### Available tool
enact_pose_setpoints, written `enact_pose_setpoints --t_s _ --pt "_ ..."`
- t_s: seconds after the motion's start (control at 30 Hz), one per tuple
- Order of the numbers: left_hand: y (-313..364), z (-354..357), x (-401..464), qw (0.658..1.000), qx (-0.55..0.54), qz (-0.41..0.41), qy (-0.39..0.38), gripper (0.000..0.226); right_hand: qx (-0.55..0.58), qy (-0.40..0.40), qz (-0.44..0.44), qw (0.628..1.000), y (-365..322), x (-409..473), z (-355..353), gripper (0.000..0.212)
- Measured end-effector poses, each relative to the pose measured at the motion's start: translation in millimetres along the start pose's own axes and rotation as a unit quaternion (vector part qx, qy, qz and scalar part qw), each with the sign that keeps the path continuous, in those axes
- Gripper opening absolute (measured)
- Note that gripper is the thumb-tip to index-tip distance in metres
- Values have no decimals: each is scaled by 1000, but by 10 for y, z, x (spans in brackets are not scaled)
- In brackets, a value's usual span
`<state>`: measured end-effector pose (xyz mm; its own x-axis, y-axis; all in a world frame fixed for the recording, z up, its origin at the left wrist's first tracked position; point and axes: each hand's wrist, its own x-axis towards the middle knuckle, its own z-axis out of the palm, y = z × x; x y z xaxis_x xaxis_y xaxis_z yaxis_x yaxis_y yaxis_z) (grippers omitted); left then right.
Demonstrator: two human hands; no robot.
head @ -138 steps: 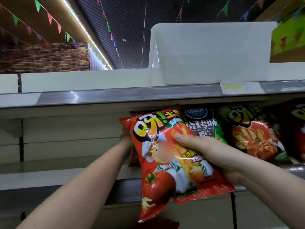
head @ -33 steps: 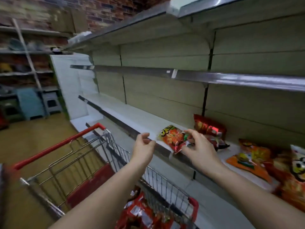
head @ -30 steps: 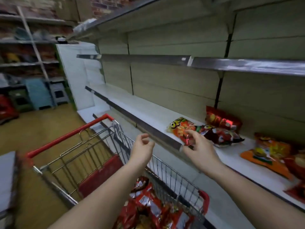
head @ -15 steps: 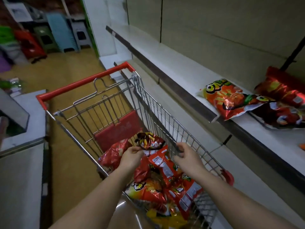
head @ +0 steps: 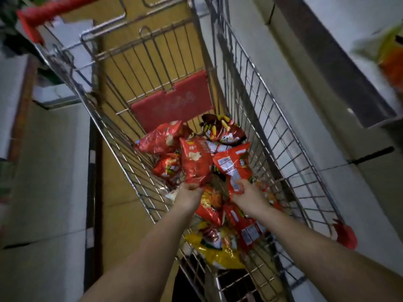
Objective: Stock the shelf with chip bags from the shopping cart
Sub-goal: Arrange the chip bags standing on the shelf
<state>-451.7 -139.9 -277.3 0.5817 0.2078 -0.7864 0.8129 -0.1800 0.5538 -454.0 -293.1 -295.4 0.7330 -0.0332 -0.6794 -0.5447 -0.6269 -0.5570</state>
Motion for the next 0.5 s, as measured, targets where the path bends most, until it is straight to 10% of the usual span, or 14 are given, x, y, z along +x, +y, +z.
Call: enact_pose_setpoints --t_s 0.23,0.5 --pt "-217 118 426 998 40 -55 -10 35 27 -75 64 995 324 303 410 56" --pt "-281 252 827 992 99 -79 10 11 36 -72 135 987 451 528 810 59"
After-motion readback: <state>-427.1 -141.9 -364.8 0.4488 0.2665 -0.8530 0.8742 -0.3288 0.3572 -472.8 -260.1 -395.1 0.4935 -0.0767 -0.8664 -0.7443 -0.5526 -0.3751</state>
